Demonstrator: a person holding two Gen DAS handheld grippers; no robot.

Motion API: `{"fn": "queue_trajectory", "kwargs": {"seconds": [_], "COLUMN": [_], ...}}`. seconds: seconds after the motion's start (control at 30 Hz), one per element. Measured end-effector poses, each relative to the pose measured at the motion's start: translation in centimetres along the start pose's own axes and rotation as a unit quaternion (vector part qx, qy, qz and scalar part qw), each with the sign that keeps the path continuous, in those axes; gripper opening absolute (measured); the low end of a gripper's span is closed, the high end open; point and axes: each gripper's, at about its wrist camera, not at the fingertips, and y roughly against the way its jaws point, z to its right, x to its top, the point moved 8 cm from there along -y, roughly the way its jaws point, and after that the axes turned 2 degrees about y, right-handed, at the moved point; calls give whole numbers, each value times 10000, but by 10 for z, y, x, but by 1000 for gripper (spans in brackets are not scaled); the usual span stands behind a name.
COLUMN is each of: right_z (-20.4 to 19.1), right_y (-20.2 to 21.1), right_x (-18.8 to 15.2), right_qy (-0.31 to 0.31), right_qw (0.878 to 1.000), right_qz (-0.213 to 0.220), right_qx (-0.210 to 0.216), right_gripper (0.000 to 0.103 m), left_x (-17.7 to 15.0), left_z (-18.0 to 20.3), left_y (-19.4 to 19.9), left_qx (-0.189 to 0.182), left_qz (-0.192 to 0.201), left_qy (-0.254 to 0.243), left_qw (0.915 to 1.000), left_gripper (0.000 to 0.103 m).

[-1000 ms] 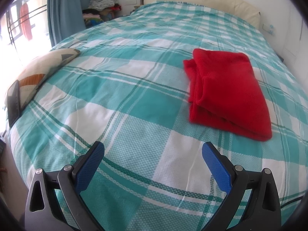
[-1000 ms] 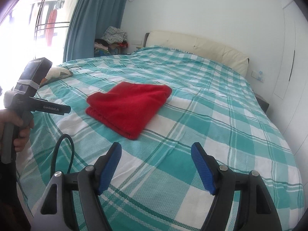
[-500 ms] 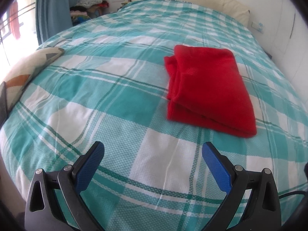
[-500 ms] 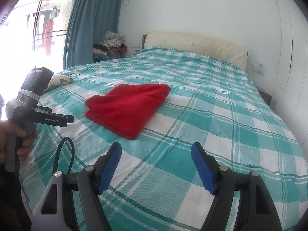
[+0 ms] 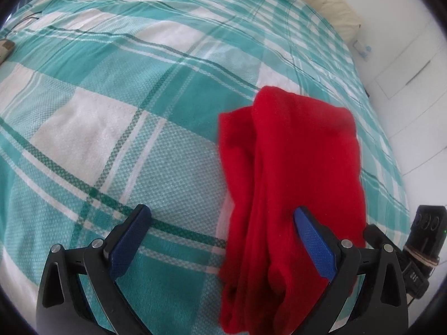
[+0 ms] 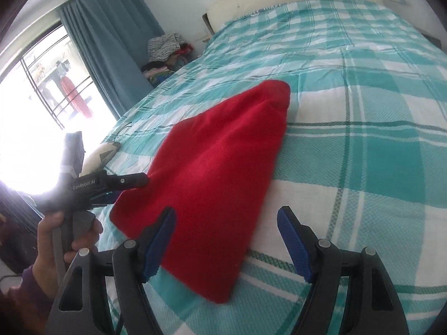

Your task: Fold small clothes

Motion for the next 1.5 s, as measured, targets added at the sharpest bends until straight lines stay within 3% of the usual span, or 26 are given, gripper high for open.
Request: {"fn": "queue_trajectory", "kwargs": {"seconds": [0.1,0.17,0.2,0.23,0.27,0.3,0.37,0.43,0.53,0.67,0.73,0.77,0.8,0.83,0.87,0.93,1.0,1.07,1.13,1.17,1.37,1.5], "right_z": [15,13,9,5,-4,-19,-50,-75,-97,-109,-93,-76,-54,-31,-8,22,42,43,25,16,-50,-73], "right_y": [-32,-44,-51,-57,-60,-61,-62,-57,-25,28,38,38,39,44,54,80,109,135,157,170,225,247], "right_x": [17,24,24,21,18,14,6,0,13,55,73,79,80,76,68,43,15,-10,-28,-35,-61,-79], "right_qy": [-759,-878,-713,-345,217,890,2239,2950,2973,2663,2330,2088,1837,1635,1520,1557,1657,1618,1585,1579,1212,973], "right_qw": [9961,9950,9970,9987,9962,9882,9536,9283,9297,9407,9511,9587,9645,9655,9621,9504,9325,9244,9254,9268,9399,9462], "right_qz": [-24,-2,-114,-310,-401,-387,-284,-77,422,1054,1011,814,584,407,309,218,49,-36,41,125,653,745], "right_qx": [453,484,270,-204,-737,-1183,-1995,-2264,-2131,-1818,-1757,-1750,-1807,-1984,-2241,-2684,-3209,-3454,-3443,-3405,-3124,-2995], "right_gripper": [74,71,56,42,34,32,30,29,28,28,29,35,50,60,80,83,87,92,97,99,102,102], "left_x": [4,1,-1,-4,-8,-11,-13,-14,-4,18,23,22,18,11,0,-17,-31,-42,-54,-60,-98,-129], "left_z": [10,13,15,18,26,32,40,52,81,125,132,127,116,103,90,74,66,69,81,86,102,106], "left_y": [-8,-14,-17,-20,-22,-23,-16,-3,36,74,59,48,42,41,45,59,83,116,147,159,198,209], "left_qx": [-126,24,202,307,159,18,313,419,37,-144,-11,179,505,793,952,1195,1548,1727,1818,1848,2261,2400], "left_qz": [-3,-3,13,6,-76,-139,88,329,736,1285,1132,1035,1010,1050,1112,1278,1586,2105,2543,2601,2243,2029], "left_qy": [-303,-498,-612,-763,-864,-839,-1032,-1247,-1370,-1715,-1812,-1829,-1786,-1760,-1790,-1892,-1895,-1901,-1939,-1917,-1744,-1808], "left_qw": [9995,9988,9979,9966,9961,9964,9941,9908,9878,9767,9769,9775,9774,9756,9729,9662,9565,9432,9299,9282,9317,9319], "left_gripper": [102,100,83,69,36,25,20,18,17,22,42,66,78,78,78,81,96,101,102,103,103,103]}}
